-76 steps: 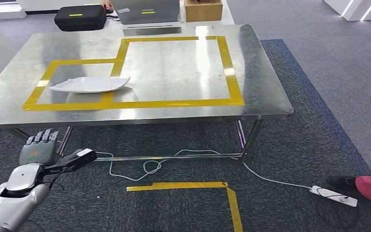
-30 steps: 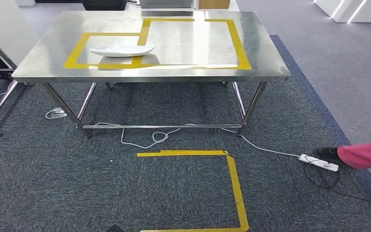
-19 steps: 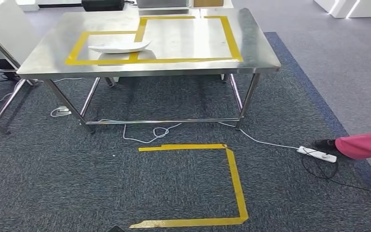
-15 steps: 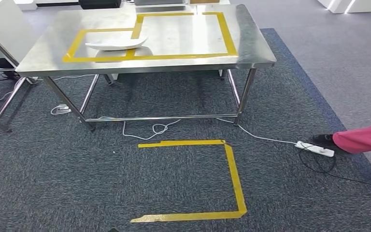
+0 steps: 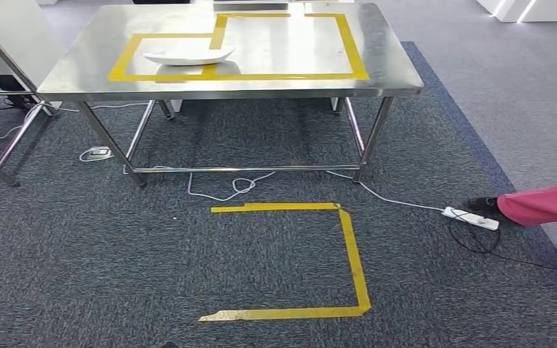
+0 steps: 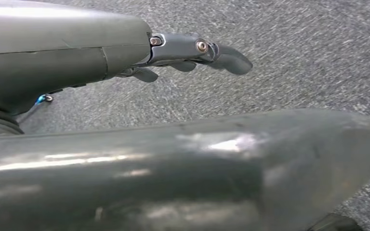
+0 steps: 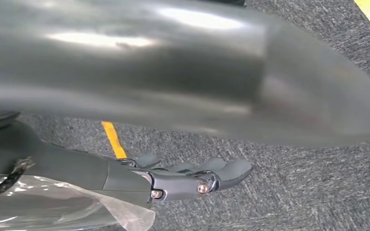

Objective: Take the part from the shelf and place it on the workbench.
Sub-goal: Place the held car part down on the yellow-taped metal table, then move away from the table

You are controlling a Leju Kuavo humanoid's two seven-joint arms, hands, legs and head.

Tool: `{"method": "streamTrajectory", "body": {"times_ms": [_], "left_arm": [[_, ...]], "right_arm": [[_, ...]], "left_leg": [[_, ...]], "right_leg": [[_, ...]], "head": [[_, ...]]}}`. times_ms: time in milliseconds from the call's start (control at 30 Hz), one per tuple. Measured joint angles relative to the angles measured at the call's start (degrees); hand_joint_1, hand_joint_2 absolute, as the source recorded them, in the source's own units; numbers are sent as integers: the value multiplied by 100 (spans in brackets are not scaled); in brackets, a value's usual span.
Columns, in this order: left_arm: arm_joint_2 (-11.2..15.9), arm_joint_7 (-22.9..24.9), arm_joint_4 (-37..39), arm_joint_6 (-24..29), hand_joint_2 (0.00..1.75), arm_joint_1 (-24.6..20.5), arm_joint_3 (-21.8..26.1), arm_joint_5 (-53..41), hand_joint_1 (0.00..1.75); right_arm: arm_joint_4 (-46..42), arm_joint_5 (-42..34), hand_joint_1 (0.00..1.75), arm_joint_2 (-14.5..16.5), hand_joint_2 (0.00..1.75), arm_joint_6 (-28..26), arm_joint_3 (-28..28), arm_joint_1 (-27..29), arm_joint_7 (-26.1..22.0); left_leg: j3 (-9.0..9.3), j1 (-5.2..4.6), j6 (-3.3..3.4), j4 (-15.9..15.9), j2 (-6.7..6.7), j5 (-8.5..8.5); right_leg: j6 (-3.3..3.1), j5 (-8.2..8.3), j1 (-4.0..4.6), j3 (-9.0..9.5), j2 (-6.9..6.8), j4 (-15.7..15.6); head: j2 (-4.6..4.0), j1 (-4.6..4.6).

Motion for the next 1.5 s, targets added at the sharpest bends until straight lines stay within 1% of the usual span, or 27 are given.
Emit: {"method": "streamTrajectory", "body": {"times_ms": [100, 167, 367, 667, 733, 800, 833, 867, 900, 967, 1000, 1033, 1067, 1100, 1133, 1167, 1200, 1233, 1300, 1333, 1367, 1400, 1433, 1467, 1500], "left_arm": [[-10, -18, 0, 0, 0, -15, 22, -19, 0], [-15, -25, 0, 1, 0, -18, 40, -43, 0], [-20, -4, -16, 9, 0, -16, 67, -191, 0], [-51, 196, -216, -25, 0, 0, 97, -469, 0], [-52, 224, -267, -46, 0, 5, 109, -512, 0], [-60, 237, -323, -54, 0, 10, 129, -537, 0], [-67, 241, -348, -55, 0, 11, 139, -546, 0], [-76, 243, -368, -55, 0, 11, 149, -557, 0], [-86, 245, -383, -57, 0, 13, 157, -569, 0], [-100, 246, -399, -62, 0, 24, 175, -587, 0], [-106, 247, -405, -66, 0, 31, 185, -595, 0], [-111, 248, -412, -71, 0, 36, 200, -606, 0], [-117, 247, -416, -78, 0, 39, 215, -621, 0], [-125, 245, -424, -87, 0, 40, 231, -638, 0], [-134, 241, -431, -96, 0, 39, 244, -657, 0], [-143, 233, -447, -103, 0, 39, 262, -675, 0], [-151, 222, -466, -109, 0, 38, 283, -692, 0], [-161, 208, -485, -112, 0, 34, 308, -711, 0], [-179, 179, -510, -115, 0, 27, 369, -747, 0], [-186, 168, -514, -116, 0, 25, 398, -762, 0], [-194, 160, -516, -116, 0, 26, 427, -769, 0], [-202, 152, -516, -116, 0, 26, 456, -772, 0], [-210, 144, -516, -116, 0, 23, 483, -773, 0], [-220, 137, -516, -116, 0, 21, 510, -773, 0], [-228, 128, -516, -116, 0, 17, 536, -774, 0]], "right_arm": [[32, 26, 0, 0, 0, 0, -54, -24, -27], [55, 35, 0, 0, 0, 0, -83, -30, -39], [134, 96, 0, 0, 0, 10, -183, -82, -91], [220, 189, 0, 0, 0, 21, -272, -146, -154], [241, 219, 0, 0, 0, 29, -290, -156, -168], [258, 250, 0, 1, 0, 36, -306, -167, -177], [264, 260, 0, 2, 0, 37, -317, -171, -180], [271, 267, 0, 2, 0, 40, -328, -175, -182], [278, 270, 0, 2, 0, 43, -344, -179, -184], [296, 284, 0, 1, 0, 49, -376, -184, -192], [304, 298, 0, 0, 0, 50, -390, -185, -200], [314, 315, 0, 0, 0, 52, -399, -185, -210], [322, 335, 0, 0, 0, 56, -405, -187, -221], [328, 355, 0, 0, 0, 60, -413, -192, -233], [332, 372, 0, 0, 0, 64, -420, -202, -243], [338, 391, 0, 1, 0, 72, -426, -219, -252], [344, 413, 0, 1, 0, 79, -432, -236, -263], [352, 439, 0, 1, 0, 86, -441, -249, -272], [372, 499, 0, 2, 0, 100, -468, -259, -291], [380, 526, 0, 2, 0, 105, -484, -263, -300], [387, 548, 0, 2, 0, 108, -499, -269, -312], [391, 565, 0, 2, 0, 109, -514, -279, -324], [396, 579, 0, 2, 0, 109, -528, -288, -334], [404, 591, 0, 2, 0, 109, -544, -297, -345], [414, 602, 0, 2, 0, 109, -560, -307, -352]], "left_leg": [[-33, -20, 40, 19, 14, 28], [-60, -26, 58, 32, 16, 43], [-77, -26, 66, 40, 16, 48], [-80, -24, 57, 48, 16, 54], [-94, -36, 90, 75, 14, 55], [-105, -30, 143, 57, 14, 91], [-104, -11, 162, 20, 22, 130], [-111, 11, 180, -15, 29, 173], [-125, 32, 191, -42, 36, 214], [-190, 43, 192, -41, 47, 261], [-225, 46, 178, -33, 49, 278], [-260, 53, 163, -21, 51, 294], [-296, 65, 144, 3, 50, 307], [-333, 83, 120, 40, 49, 311], [-370, 94, 89, 92, 47, 308], [-413, 92, 44, 160, 45, 298], [-452, 87, 5, 216, 39, 288], [-482, 76, -31, 257, 35, 284], [-511, 82, -76, 288, 27, 284], [-525, 92, -100, 327, 25, 245], [-562, 103, -123, 441, 22, 133], [-644, 110, -146, 679, 18, -61], [-763, 114, -163, 1015, 15, -312], [-898, 115, -172, 1416, 13, -567], [-1003, 114, -170, 1762, 11, -751]], "right_leg": [[81, 52, -21, 17, 16, -10], [112, 73, -28, 14, 19, -10], [123, 81, -28, -2, 19, -8], [127, 87, -31, -9, 18, -4], [156, 111, -43, -12, 14, -12], [200, 132, -41, -19, 8, -18], [218, 85, -37, -54, 15, 22], [237, -39, -36, -123, 25, 154], [254, -236, -40, -241, 36, 411], [292, -719, -69, -563, 51, 1214], [311, -863, -85, -672, 51, 1539], [331, -896, -101, -682, 50, 1674], [350, -810, -119, -564, 49, 1552], [373, -644, -143, -333, 48, 1206], [403, -503, -167, -71, 50, 774], [408, -405, -179, 132, 69, 410], [388, -366, -183, 248, 87, 189], [351, -385, -176, 267, 103, 125], [229, -385, -161, 216, 109, 171], [178, -370, -159, 197, 98, 177], [128, -347, -159, 177, 88, 177], [84, -317, -157, 148, 78, 176], [54, -292, -145, 119, 69, 177], [33, -266, -130, 84, 63, 179], [20, -240, -112, 59, 59, 181]], "head": [[0, -3], [0, -3], [0, -4], [0, -4], [0, -7], [0, -9], [0, -7], [0, 3], [0, 14], [0, 34], [0, 35], [0, 33], [0, 33], [0, 33], [0, 34], [0, 43], [0, 44], [0, 45], [0, 39], [0, 40], [0, 36], [0, 30], [0, 26], [0, 21], [0, 20]]}}
